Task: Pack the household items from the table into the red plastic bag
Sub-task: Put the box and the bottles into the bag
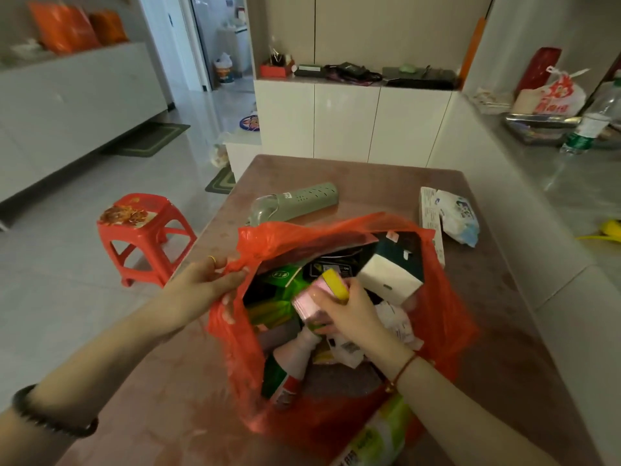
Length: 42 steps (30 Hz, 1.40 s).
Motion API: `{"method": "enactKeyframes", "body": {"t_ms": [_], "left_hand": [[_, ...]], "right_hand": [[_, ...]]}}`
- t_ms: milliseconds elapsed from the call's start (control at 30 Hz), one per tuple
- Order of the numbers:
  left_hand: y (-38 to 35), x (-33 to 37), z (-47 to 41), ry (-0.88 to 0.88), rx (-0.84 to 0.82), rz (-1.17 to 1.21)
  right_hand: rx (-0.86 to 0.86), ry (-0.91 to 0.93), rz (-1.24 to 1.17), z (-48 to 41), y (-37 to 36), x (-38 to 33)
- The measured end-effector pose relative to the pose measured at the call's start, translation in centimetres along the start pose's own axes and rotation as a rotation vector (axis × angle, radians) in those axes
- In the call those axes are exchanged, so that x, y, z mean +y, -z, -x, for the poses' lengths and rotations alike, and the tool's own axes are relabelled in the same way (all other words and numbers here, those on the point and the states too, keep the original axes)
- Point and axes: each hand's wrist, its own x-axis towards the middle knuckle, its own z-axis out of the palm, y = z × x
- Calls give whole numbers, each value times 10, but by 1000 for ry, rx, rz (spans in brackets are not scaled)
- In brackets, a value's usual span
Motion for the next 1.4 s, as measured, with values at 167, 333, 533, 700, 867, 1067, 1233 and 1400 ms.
{"method": "enactKeyframes", "body": {"t_ms": [167, 333, 533, 700, 867, 1067, 1233, 1400], "left_hand": [[-4, 16, 17, 46, -204, 533], [-6, 12, 26, 61, -312, 705], [-5, 14, 29, 58, -287, 782], [-6, 18, 29, 67, -279, 791], [3, 14, 23, 71, -220, 795], [10, 9, 4, 66, -165, 820], [19, 18, -5, 39, -217, 964], [26, 39, -17, 25, -581, 1201]], "right_hand": [[-124, -164, 22, -13, -2, 6], [49, 132, 393, 16, 61, 7], [-607, 430, 949, 94, 64, 76], [-445, 605, 1319, 90, 45, 151], [-489, 515, 1043, 88, 65, 89], [42, 677, 2, 80, 71, -15], [367, 754, -258, 48, 57, -52], [67, 775, 196, 33, 25, -68]]}}
